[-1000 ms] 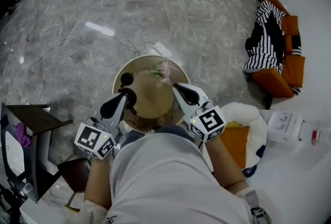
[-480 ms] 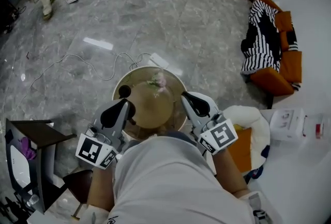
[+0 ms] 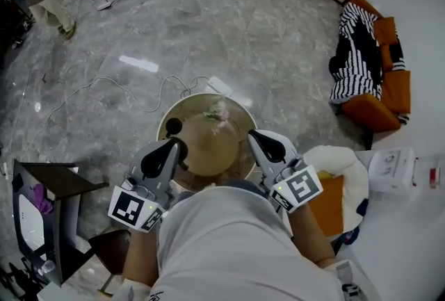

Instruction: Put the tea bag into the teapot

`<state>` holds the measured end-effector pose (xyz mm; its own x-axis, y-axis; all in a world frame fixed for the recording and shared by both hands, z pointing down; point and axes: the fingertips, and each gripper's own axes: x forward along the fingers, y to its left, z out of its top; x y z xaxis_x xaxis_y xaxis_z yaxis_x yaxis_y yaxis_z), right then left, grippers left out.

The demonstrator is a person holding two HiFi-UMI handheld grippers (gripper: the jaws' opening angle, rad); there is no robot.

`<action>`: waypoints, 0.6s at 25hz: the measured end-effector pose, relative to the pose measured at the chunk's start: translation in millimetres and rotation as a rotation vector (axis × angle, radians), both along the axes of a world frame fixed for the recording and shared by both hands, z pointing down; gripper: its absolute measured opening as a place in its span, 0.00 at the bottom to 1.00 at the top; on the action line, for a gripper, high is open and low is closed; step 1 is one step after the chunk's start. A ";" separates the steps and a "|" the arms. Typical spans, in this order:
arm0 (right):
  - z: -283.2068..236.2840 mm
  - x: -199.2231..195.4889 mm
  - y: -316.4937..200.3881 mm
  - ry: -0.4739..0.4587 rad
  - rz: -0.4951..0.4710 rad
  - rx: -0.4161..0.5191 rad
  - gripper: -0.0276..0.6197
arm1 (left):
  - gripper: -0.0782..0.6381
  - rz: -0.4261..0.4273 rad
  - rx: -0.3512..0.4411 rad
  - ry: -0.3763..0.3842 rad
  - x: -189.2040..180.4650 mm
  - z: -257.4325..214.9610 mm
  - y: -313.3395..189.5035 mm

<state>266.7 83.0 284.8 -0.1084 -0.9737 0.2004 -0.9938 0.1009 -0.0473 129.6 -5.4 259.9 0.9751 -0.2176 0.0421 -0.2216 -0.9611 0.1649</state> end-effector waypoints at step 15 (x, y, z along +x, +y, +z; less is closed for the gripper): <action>5.9 -1.3 -0.6 -0.049 -0.032 -0.002 0.05 | 0.12 -0.054 -0.021 -0.019 -9.8 7.0 8.3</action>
<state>265.4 82.4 290.7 -0.1489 -0.9693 0.1957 -0.9866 0.1322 -0.0956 119.8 2.8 267.0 0.9611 -0.2684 0.0656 -0.2760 -0.9441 0.1802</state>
